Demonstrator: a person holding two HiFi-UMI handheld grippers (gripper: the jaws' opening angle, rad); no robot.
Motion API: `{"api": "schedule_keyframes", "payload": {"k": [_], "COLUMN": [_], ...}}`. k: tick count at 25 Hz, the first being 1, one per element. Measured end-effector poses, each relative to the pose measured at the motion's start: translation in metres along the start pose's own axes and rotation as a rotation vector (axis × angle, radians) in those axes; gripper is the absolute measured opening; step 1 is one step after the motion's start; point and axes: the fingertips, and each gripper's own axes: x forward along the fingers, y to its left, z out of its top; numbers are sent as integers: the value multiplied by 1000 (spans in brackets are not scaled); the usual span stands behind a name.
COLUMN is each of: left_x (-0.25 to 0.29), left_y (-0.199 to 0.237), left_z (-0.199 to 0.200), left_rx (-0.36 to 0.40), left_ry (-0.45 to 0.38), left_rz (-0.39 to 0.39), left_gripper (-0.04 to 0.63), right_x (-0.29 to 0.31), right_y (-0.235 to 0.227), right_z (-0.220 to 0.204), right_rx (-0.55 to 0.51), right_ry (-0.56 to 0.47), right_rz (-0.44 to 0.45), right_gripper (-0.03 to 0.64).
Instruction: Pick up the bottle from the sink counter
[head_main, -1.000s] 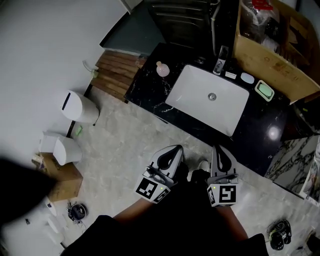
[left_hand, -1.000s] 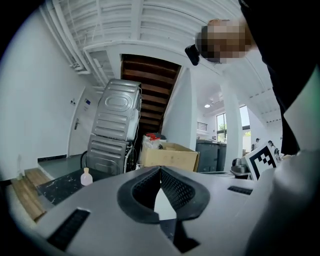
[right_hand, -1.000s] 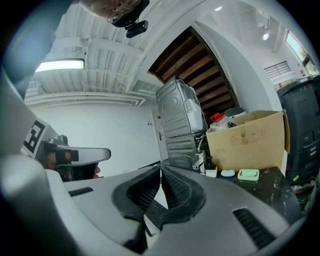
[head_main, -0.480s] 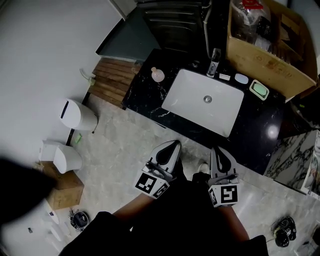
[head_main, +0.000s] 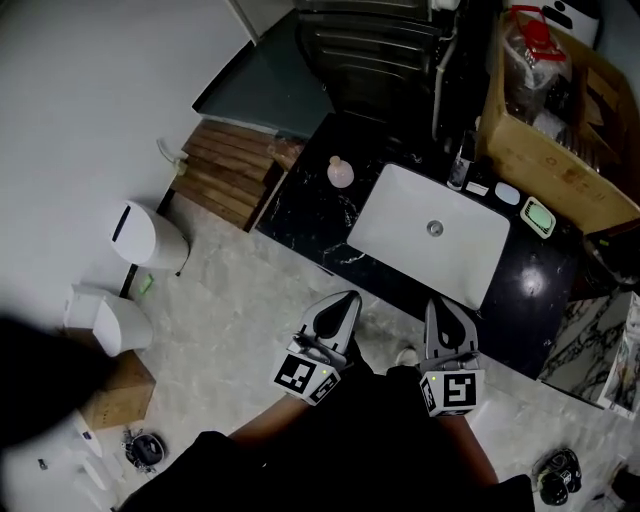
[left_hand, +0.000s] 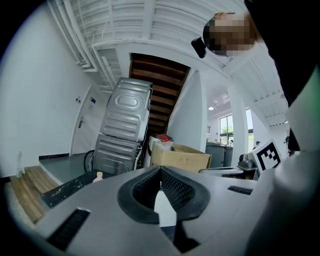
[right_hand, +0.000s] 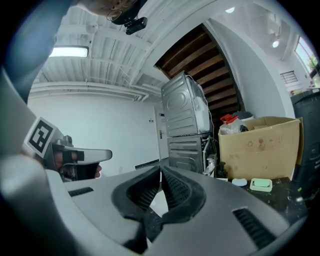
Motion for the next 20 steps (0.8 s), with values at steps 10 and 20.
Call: {"api": "schedule_keyframes", "payload": {"k": [10,20], "left_x": [-15,-9], "left_y": [179,322], "left_z": [28,50], "left_rx": [-36,-94], "left_ry": [-44,-21], "left_rz": [-41,-90], "left_gripper": [12,12], "right_x": [170,278], "right_y": [105,181], "right_z": [7,13], "right_rx": [-36,-131], "right_ry": [36,185], "right_rz": [-4,-27], "right_gripper": [40,40]}}
